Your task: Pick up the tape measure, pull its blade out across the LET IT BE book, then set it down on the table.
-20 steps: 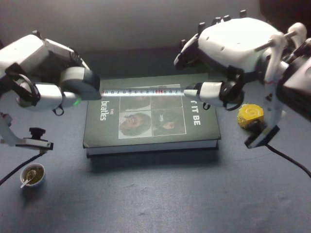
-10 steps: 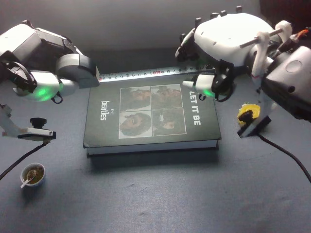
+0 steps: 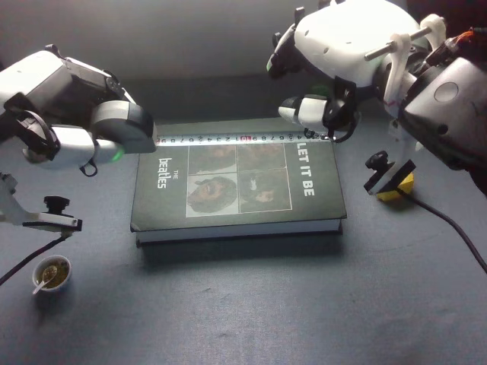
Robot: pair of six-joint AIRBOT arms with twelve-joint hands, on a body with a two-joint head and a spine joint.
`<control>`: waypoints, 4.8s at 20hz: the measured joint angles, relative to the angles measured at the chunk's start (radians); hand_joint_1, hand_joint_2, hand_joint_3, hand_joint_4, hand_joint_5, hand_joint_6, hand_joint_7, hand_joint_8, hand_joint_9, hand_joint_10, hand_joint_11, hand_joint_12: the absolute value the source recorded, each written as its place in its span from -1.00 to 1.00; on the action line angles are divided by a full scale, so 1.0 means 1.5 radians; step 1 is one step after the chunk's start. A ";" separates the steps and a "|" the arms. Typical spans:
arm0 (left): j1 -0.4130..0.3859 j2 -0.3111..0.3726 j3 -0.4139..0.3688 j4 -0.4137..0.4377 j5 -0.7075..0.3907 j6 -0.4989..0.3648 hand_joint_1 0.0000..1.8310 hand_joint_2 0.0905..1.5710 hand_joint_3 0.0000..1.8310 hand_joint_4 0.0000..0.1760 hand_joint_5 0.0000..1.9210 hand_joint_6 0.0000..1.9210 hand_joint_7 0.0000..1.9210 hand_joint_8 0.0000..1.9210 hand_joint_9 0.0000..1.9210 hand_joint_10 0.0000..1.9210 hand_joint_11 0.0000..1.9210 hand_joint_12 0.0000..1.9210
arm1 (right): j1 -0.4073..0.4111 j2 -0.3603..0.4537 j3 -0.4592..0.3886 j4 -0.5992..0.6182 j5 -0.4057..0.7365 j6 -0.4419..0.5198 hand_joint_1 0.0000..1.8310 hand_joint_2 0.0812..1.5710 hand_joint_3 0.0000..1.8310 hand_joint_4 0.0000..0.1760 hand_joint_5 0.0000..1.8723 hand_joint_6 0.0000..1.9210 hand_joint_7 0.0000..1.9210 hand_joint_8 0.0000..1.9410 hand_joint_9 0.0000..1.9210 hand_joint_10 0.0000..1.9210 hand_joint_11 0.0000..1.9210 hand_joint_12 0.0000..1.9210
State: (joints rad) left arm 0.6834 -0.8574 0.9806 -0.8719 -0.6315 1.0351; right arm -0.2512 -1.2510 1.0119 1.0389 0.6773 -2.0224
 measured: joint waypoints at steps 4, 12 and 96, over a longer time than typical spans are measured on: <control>0.004 0.000 0.010 -0.010 -0.005 0.000 0.50 0.38 -1.00 -1.00 -0.04 -0.09 0.06 0.02 -0.06 0.32 -0.11 0.10 | -0.015 -0.001 0.000 -0.002 0.001 -0.005 0.07 0.45 -1.00 -1.00 -0.12 -0.98 -0.09 -0.97 -0.25 -0.70 -0.66 0.37; 0.004 -0.001 0.014 -0.030 -0.025 -0.008 0.50 0.38 -1.00 -1.00 -0.05 -0.09 0.06 0.02 -0.06 0.30 -0.12 0.10 | -0.027 -0.018 0.033 -0.001 0.007 0.004 0.07 0.46 -1.00 -1.00 -0.13 -0.99 -0.10 -0.99 -0.34 -0.52 -0.67 0.39; 0.003 -0.008 0.013 -0.046 -0.052 -0.010 0.51 0.38 -1.00 -1.00 -0.05 -0.09 0.05 0.03 -0.05 0.31 -0.12 0.09 | -0.043 -0.082 0.093 -0.062 0.009 0.071 0.10 0.58 -1.00 -1.00 -0.25 0.45 0.00 -0.96 -0.33 -0.31 -0.64 0.46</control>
State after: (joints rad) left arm 0.6876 -0.8688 1.0004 -0.9413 -0.7101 1.0203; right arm -0.3153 -1.3735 1.1519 0.9455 0.6907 -1.9152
